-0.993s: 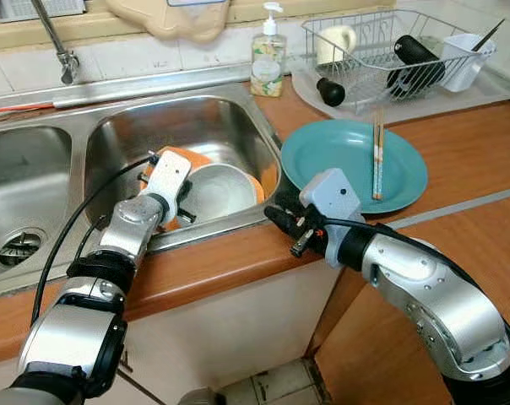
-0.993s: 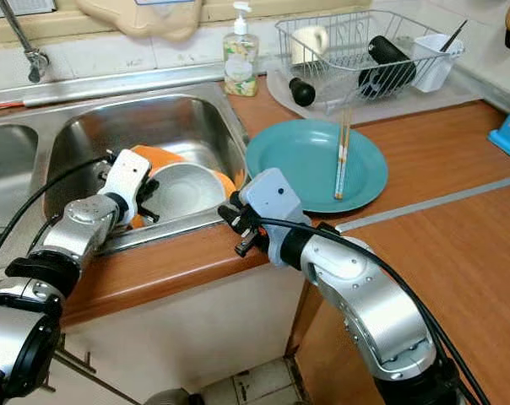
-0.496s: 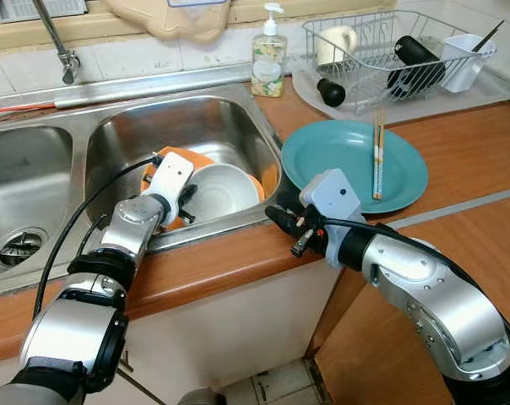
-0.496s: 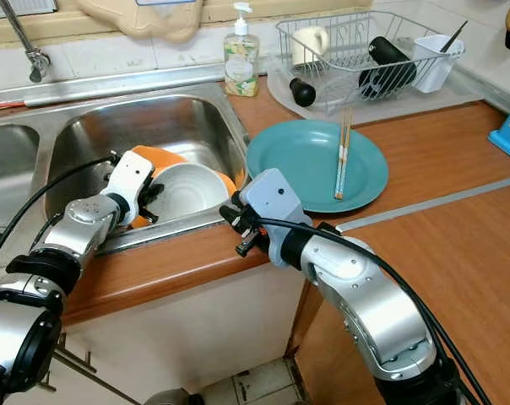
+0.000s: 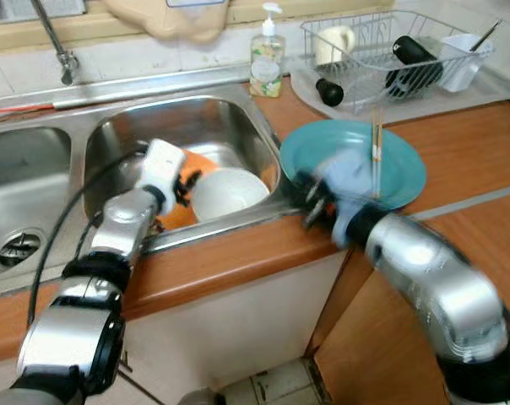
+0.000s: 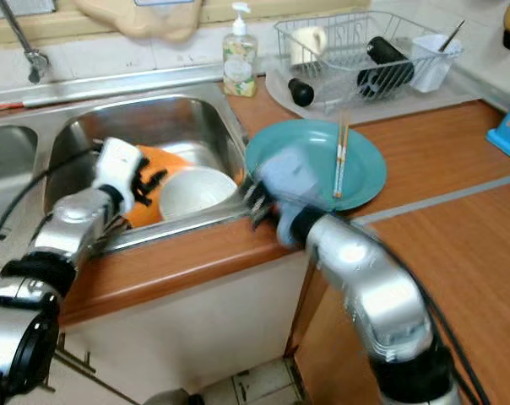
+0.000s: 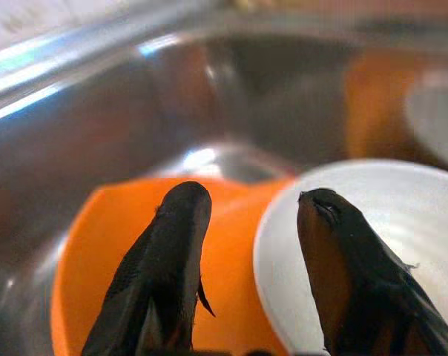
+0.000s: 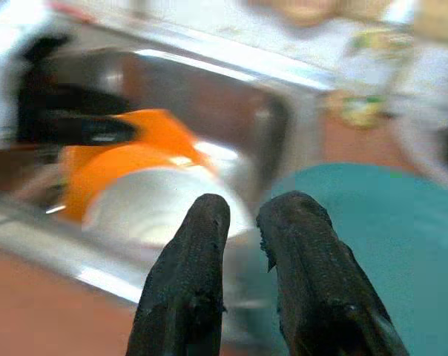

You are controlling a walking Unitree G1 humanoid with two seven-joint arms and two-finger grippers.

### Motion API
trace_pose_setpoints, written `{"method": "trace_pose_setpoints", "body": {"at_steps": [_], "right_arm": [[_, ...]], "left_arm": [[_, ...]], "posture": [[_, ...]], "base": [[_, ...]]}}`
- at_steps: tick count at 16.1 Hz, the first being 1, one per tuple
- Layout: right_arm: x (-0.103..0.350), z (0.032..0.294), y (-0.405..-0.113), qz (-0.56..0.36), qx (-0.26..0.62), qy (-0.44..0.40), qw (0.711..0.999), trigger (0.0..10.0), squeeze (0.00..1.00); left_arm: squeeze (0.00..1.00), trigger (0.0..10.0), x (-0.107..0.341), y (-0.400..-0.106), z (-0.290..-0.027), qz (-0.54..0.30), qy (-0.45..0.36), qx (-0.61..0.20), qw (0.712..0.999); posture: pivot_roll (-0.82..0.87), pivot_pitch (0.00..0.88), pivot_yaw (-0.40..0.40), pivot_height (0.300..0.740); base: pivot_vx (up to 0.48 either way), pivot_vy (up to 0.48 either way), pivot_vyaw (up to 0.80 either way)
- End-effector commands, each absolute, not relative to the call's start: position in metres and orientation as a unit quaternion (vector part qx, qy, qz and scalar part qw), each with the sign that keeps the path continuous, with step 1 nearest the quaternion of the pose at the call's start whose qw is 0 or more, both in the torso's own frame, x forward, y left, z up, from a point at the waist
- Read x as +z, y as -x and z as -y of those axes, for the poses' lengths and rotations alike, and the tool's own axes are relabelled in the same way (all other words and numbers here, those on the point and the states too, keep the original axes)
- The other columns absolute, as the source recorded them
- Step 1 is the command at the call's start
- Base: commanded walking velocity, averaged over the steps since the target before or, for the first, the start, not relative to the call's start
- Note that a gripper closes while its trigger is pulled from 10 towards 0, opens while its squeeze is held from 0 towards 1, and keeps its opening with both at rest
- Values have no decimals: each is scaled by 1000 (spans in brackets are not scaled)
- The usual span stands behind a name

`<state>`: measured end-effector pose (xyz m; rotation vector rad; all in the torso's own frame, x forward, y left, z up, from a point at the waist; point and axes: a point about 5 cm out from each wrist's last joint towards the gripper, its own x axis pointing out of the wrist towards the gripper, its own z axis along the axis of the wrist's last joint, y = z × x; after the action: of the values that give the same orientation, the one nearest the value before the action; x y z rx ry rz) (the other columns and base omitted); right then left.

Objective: Kitchen organization

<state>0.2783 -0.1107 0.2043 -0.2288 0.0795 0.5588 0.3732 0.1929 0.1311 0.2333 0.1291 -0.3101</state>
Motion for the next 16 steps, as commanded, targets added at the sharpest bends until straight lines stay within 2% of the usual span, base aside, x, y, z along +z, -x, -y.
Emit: {"method": "trace_pose_setpoints", "body": {"at_steps": [1,5,6,7,8,9,12,13,14,15,16], "right_arm": [[207,117,-284,-37,252,115,960,10000,0],[216,141,-315,-51,170,113,978,10000,0],[215,154,-331,-79,125,102,984,10000,161],[215,156,-333,-82,118,102,984,10000,161],[214,164,-342,-95,98,97,986,10000,1000],[213,174,-354,-111,69,91,987,10000,1000],[211,186,-367,-131,31,88,987,10000,1000],[209,190,-372,-139,13,89,986,10000,1000],[207,193,-377,-151,0,81,985,10000,980],[205,193,-381,-157,5,72,985,10000,925],[204,193,-384,-159,4,71,985,10000,302]], "left_arm": [[0,10000,138,-373,-199,-40,-103,-143,984],[0,10000,152,-359,-207,21,-84,-155,984],[0,10000,158,-350,-202,35,-85,-190,977],[0,10000,158,-348,-200,37,-85,-198,976],[804,10000,161,-340,-194,38,-82,-225,970],[1000,10000,165,-329,-187,41,-79,-252,964],[1000,10000,168,-315,-179,42,-87,-278,956],[400,10000,170,-308,-175,40,-88,-292,952],[0,10000,171,-300,-170,38,-86,-315,945],[0,10000,172,-293,-165,31,-80,-335,938],[0,10000,172,-288,-162,26,-81,-346,934]], "posture": [[-96,0,65,740],[-82,0,50,740],[-78,0,48,740],[-78,0,48,740],[-77,0,47,740],[-76,0,45,740],[-74,0,43,740],[-74,0,42,740],[-71,0,41,740],[-70,0,40,740],[-68,0,39,740]], "base": [[0,0,0],[0,0,0],[0,0,0],[0,0,0],[0,0,0],[0,0,0],[0,0,0],[0,0,0],[0,0,0],[0,0,0],[0,0,0]]}}
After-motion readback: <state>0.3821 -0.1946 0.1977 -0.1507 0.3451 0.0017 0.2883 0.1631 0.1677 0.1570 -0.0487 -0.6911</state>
